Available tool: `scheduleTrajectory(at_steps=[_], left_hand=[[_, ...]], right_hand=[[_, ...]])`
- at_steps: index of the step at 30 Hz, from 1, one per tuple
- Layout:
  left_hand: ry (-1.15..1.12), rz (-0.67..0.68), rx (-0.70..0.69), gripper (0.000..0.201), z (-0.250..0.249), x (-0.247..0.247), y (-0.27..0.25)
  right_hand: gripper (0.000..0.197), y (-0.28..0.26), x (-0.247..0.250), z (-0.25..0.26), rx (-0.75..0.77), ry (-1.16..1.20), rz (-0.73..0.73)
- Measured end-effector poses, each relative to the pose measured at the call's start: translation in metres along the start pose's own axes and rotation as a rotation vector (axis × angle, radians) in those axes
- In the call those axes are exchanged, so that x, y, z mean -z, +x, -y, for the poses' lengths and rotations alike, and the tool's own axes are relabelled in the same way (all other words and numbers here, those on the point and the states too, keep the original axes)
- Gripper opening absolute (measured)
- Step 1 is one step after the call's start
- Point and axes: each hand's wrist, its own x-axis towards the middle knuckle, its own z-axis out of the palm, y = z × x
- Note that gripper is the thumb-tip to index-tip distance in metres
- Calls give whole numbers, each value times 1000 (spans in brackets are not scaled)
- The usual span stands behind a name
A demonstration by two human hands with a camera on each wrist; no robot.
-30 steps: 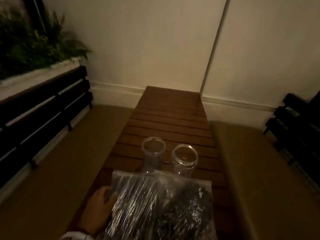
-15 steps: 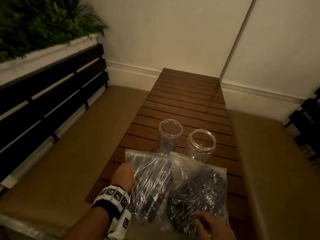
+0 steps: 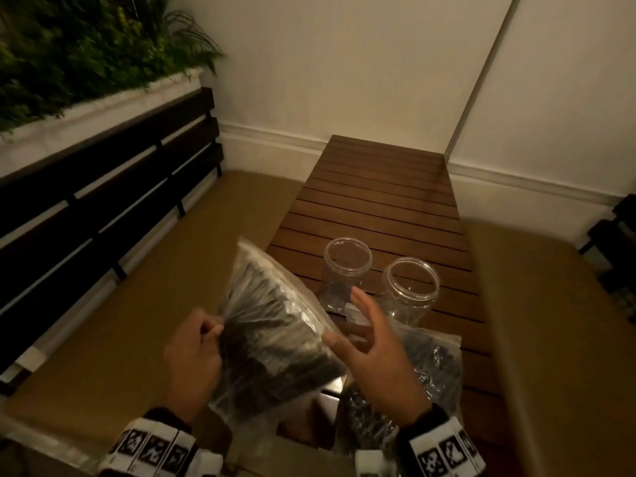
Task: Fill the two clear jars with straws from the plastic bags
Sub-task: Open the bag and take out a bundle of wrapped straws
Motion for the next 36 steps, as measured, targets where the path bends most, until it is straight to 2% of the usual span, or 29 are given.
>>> scheduleTrajectory(at_steps=[1,3,4,6,8,10,11,13,15,16,18,22,25,30,34,36], left_hand=[[-56,-4,-37,22,-8,-3,1],[-141,10,-89,22,-21,-12,3],[-176,29,-90,23,-28,-17,5],[-216,95,-85,22,-38,-27,9],[-200,218,-103,13,-49,-36,14],[-194,303,-182,10,-64,-39,17],[-208,302,-226,11,-71,-40,17],[-260,308,-272,4,-90,-36,16],[-327,429,-252,23,-106,-32,13],[-329,492,-239,31,-111,-31,12],[-259,530,-236,36,-114,-29,14],[-101,571,-202,30,-111,-25,24],[-24,602,-167,24,-113,-23,28],[-23,632,-134,32,-123,-21,24],[24,666,-94,31,-122,-23,27],[-29,722,-47,27,-121,-23,30]], right_hand=[[84,1,-1,11,23,24,39],[56,0,-1,28,76,0,114],[47,-1,-1,33,107,-38,104],[42,-5,2,37,164,-108,19],[41,-7,5,39,198,-201,-65],[40,-9,6,41,216,-311,-156],[40,-9,4,41,225,-363,-195],[39,-8,-3,39,219,-427,-200],[34,-9,-14,37,180,-444,-96],[32,-9,-20,34,178,-437,-60],[30,-9,-24,30,178,-394,-44],[31,-6,-15,30,86,-203,51],[25,-3,-7,31,54,-28,84],[18,2,-4,25,31,-11,24],[15,4,-3,23,28,12,11],[14,4,-4,23,21,31,5]])
